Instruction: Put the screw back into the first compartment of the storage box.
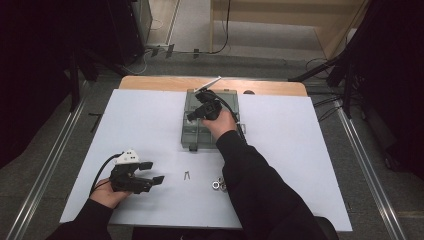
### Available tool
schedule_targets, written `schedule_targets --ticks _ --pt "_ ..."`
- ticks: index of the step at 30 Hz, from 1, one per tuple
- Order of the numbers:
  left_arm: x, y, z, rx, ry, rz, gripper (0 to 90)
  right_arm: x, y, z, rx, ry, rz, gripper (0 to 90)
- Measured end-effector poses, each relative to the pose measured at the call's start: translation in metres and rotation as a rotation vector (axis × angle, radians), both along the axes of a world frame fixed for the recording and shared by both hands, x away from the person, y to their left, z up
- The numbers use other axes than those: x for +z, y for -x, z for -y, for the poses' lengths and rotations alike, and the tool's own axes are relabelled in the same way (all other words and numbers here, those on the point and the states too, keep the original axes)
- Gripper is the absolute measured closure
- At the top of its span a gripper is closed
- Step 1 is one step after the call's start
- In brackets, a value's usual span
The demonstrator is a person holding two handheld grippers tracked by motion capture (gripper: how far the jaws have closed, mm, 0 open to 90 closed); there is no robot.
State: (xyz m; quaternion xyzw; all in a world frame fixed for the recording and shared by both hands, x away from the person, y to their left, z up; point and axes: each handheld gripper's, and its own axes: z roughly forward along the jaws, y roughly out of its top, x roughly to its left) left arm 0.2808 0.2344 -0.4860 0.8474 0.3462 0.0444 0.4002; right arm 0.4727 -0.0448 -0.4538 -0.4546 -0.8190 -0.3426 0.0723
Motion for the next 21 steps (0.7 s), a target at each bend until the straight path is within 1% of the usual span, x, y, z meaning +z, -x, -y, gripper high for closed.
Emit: schedule_targets --ticks 1,2,4,6,7,8,10,13,14,16,17,18,21 --pt "0.0 0.0 -0.001 0.001 -0.002 0.0 27.2 -0.001 -0.001 -0.001 -0.006 0.004 0.002 82.6" --pt "0.0 0.0 -0.001 0.002 -0.003 0.0 27.3 -0.003 -0.002 -0.001 -0.003 -0.002 0.001 79.0" --pt "0.0 -0.001 -0.002 0.001 0.0 0.001 27.2 -0.004 -0.001 0.0 0.0 -0.001 0.014 67.7" --pt "0.0 -0.001 -0.002 0.006 0.002 0.0 27.3 -0.003 0.0 0.003 0.017 -0.016 0.018 58.2" --pt "0.0 -0.001 -0.003 0.007 0.001 0.001 27.3 -0.003 0.001 0.004 0.026 -0.024 0.025 56.0" --pt "0.0 -0.001 -0.003 0.008 -0.006 0.0 27.3 -0.001 0.003 0.005 0.037 -0.03 0.019 55.9" --pt "0.001 -0.002 -0.004 0.016 -0.005 0.009 27.3 0.0 0.006 0.008 0.055 -0.056 0.017 54.3" --pt "0.004 -0.003 -0.007 0.034 0.02 0.007 27.3 0.002 0.012 0.01 0.071 -0.072 0.028 50.5" --pt "0.004 -0.003 -0.007 0.035 0.016 0.007 27.3 0.003 0.014 0.01 0.08 -0.076 0.03 49.2" --pt "0.003 -0.003 -0.007 0.029 0.006 0.012 27.3 0.006 0.02 0.01 0.096 -0.075 0.039 46.7" --pt "0.002 -0.003 -0.007 0.03 0.006 0.005 27.3 0.007 0.023 0.01 0.104 -0.077 0.041 45.6" --pt "0.002 -0.003 -0.006 0.031 0.007 0.005 27.3 0.008 0.03 0.012 0.113 -0.084 0.046 43.9" --pt "0.002 -0.003 -0.007 0.037 0.006 0.009 27.3 0.01 0.04 0.015 0.118 -0.094 0.048 42.2"
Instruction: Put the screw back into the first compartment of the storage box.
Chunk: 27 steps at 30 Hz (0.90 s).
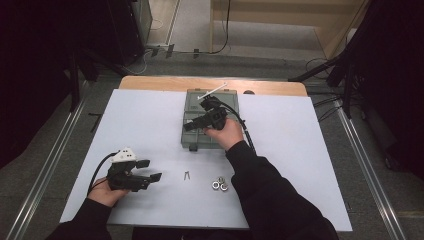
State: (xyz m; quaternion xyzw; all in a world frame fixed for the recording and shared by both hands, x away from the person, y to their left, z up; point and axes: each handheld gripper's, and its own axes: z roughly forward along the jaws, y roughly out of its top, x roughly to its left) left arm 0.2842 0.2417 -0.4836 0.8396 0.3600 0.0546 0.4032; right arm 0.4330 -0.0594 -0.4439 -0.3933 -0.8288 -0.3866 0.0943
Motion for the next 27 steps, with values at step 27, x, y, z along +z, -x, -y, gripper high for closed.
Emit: schedule_targets --ticks 27 --pt "-0.002 0.0 0.001 -0.012 -0.013 0.0 27.3 -0.017 0.064 0.006 0.062 0.0 0.058 36.3"
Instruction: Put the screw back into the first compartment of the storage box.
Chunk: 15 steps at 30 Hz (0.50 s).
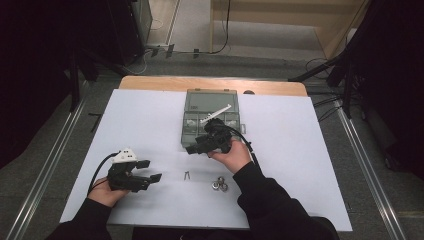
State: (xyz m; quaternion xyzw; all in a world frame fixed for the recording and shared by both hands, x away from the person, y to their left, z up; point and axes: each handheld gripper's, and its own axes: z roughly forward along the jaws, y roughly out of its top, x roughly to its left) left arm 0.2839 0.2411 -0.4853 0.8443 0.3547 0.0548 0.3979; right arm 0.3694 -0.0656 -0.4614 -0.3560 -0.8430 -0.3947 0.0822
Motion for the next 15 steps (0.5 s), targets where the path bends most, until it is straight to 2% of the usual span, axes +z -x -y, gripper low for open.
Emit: schedule_targets --ticks 11,15 --pt "-0.001 -0.001 0.0 -0.002 -0.001 0.0 27.3 -0.003 0.017 0.0 0.02 0.014 -0.004 36.7" --pt "-0.001 0.0 0.0 0.0 0.0 0.003 27.3 -0.006 0.023 -0.003 0.02 0.04 -0.006 38.0"
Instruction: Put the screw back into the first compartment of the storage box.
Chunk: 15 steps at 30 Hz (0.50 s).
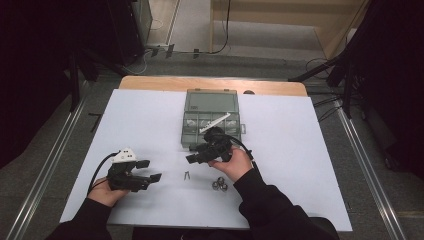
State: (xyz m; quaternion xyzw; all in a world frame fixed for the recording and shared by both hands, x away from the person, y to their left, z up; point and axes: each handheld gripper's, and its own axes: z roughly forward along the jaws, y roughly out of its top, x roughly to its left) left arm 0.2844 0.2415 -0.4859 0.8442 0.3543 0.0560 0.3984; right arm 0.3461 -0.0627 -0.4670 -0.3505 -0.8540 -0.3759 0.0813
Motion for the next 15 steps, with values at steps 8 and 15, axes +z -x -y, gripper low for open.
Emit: schedule_targets --ticks 8,15 --pt "-0.001 0.0 0.0 -0.005 -0.01 -0.005 27.3 -0.006 0.009 -0.005 0.005 0.017 -0.007 39.3" --pt "-0.001 -0.001 0.0 -0.008 -0.008 -0.005 27.3 -0.011 0.018 -0.013 0.013 0.048 0.011 40.9"
